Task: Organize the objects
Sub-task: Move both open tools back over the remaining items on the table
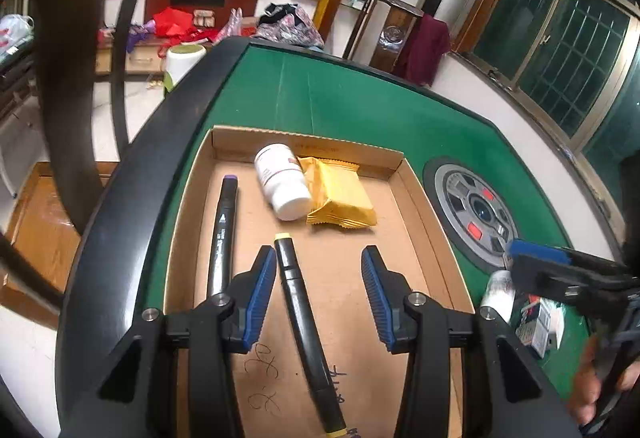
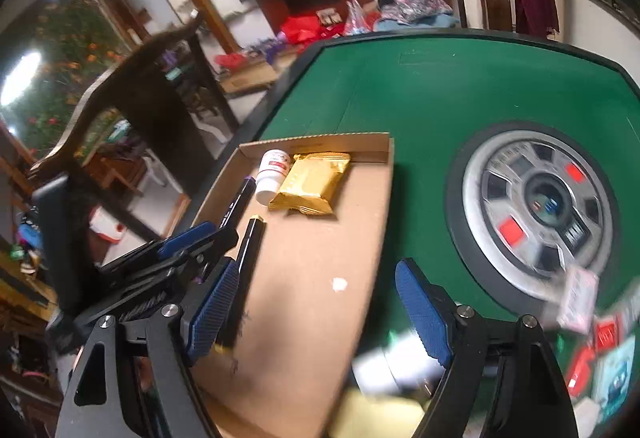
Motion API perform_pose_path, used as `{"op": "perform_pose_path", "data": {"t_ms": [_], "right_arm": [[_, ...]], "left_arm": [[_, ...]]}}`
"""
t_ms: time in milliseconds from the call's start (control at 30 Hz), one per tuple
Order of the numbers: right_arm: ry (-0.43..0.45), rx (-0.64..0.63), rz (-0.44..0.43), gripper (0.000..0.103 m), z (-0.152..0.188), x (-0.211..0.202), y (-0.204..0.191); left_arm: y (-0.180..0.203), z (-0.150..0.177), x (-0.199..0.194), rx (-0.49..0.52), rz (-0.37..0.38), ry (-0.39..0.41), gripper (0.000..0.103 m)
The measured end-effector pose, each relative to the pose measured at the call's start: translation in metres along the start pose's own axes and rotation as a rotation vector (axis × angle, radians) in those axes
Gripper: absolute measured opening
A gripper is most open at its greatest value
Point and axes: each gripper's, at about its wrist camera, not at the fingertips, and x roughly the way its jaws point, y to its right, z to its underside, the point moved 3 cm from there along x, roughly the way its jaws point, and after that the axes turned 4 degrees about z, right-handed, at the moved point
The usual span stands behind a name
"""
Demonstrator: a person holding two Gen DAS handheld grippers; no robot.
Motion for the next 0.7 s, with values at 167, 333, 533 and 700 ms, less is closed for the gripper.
{"op": "perform_pose_path", "data": {"t_ms": [167,333,533,700], "right_arm": [[0.101,0.009,-0.035,0.087,0.017,-0.049,0.044],[0.173,0.024,0.008,0.089,0.034,-0.08,0.101],[0.19,0.085,0.06,0.091,0.061,-0.096,0.175],[0.191,0.182,-0.02,0.091,0.07,-0.107,0.215]], "left_arm": [[0.032,0.018,-0.033,0.062,0.008,0.112,0.043],[0.101,0.044,-0.054,0.282,0.064,0.135,0.063],[0.175,0.098,-0.03,0.534,0.116,0.012,0.075],[0.191,0.125,-0.004,0.641,0.113,-0.123,0.075]]}}
